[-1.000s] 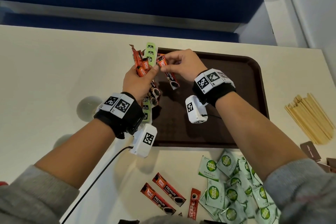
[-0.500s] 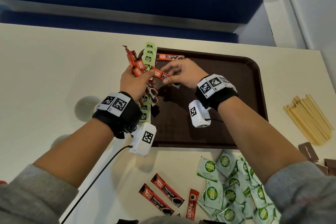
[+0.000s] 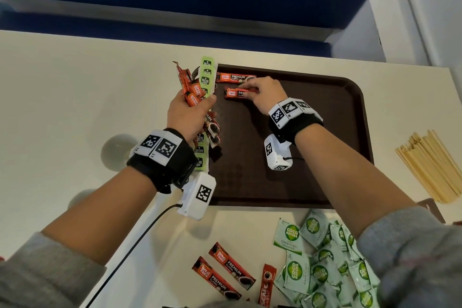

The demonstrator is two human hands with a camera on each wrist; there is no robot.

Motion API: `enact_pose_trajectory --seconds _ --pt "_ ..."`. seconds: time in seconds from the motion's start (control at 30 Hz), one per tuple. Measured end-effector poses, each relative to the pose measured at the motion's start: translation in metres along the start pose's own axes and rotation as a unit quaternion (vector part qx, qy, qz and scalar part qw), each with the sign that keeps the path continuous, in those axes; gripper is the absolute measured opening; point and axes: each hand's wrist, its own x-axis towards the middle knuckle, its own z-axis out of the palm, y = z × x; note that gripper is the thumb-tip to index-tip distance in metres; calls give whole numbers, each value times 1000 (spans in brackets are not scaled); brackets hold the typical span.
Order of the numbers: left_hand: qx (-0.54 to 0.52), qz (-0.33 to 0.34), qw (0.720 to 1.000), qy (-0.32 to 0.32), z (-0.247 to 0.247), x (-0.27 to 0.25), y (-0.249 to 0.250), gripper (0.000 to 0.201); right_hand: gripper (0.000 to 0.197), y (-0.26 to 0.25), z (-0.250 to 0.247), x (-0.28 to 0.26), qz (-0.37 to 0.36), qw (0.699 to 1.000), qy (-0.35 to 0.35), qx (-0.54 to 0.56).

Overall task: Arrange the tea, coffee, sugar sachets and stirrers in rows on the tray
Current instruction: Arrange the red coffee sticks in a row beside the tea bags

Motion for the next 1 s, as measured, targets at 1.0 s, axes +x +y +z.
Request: enact_pose_trajectory --seconds 1.0 --pt "7 -1 1000 -9 -2 2 -2 33 30 -3 15 28 -32 994 67 -79"
